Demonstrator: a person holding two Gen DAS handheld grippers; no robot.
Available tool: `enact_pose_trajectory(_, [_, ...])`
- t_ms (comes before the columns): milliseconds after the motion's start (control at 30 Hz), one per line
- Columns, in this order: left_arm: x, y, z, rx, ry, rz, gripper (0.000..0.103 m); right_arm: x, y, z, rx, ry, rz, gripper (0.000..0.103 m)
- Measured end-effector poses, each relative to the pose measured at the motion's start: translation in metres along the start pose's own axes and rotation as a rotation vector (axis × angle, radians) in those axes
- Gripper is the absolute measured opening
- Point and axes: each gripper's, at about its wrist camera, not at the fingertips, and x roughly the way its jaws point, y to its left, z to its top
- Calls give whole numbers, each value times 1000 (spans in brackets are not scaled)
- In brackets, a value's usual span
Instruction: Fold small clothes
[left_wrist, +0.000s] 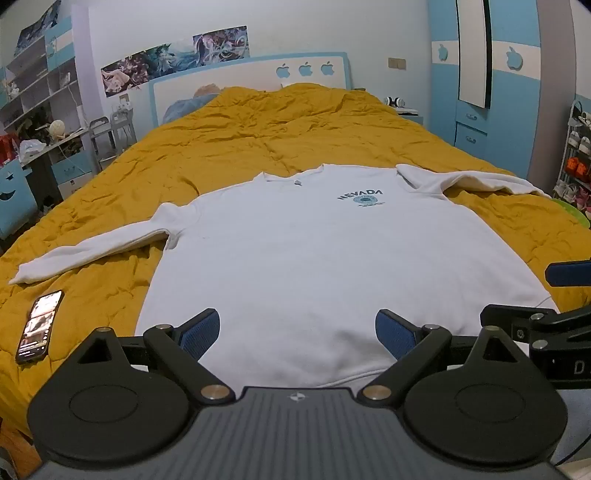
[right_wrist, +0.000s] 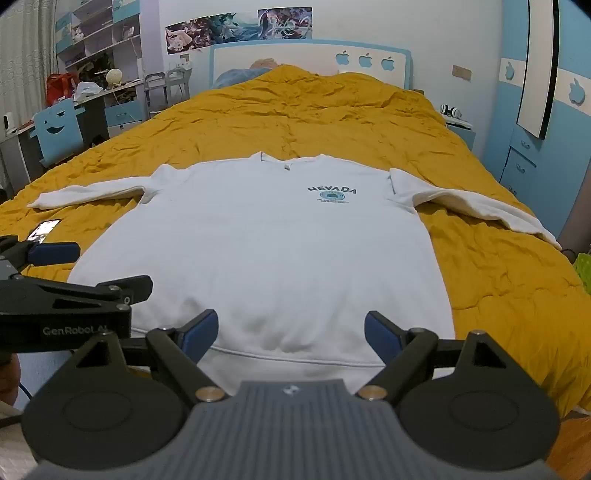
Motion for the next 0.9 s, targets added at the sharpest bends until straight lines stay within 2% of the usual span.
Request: enact_pose_trajectory(900, [0, 0, 0, 4, -2, -1, 103, 4, -1, -2, 10, 12, 4, 82])
